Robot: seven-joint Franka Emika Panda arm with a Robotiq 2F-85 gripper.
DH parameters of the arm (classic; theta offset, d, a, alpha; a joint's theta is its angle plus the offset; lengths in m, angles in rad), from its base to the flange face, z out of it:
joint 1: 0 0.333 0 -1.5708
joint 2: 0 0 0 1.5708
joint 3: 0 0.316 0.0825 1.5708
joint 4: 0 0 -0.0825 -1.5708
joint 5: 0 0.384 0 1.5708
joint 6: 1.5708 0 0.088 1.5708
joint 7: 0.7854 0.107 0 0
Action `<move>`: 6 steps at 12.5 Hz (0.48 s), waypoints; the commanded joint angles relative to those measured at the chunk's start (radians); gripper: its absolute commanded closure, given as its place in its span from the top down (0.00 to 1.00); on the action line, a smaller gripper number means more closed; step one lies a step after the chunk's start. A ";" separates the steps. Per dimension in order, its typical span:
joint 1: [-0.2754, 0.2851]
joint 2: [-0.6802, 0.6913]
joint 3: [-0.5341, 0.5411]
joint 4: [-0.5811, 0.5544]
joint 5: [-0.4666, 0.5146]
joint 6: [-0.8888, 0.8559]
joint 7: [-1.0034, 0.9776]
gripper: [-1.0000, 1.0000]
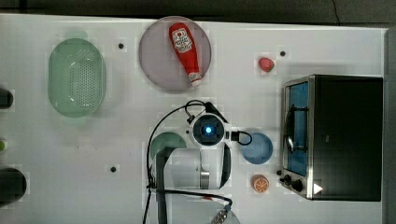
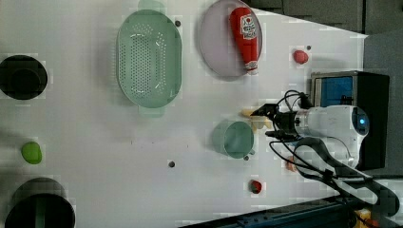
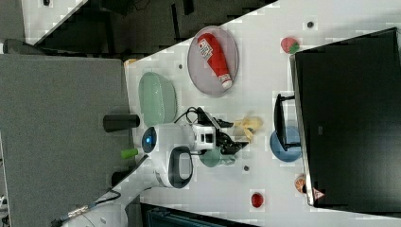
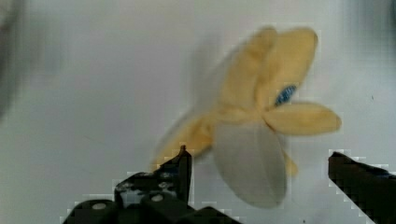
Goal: Pick banana from table and place on oven.
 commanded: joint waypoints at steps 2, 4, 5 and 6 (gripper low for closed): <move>0.000 0.001 -0.014 -0.018 0.006 0.071 0.028 0.85; -0.001 0.002 -0.015 -0.018 0.006 0.079 0.028 0.59; 0.000 0.002 -0.015 -0.019 0.006 0.079 0.028 0.47; 0.000 0.002 -0.014 -0.018 0.006 0.079 0.028 0.36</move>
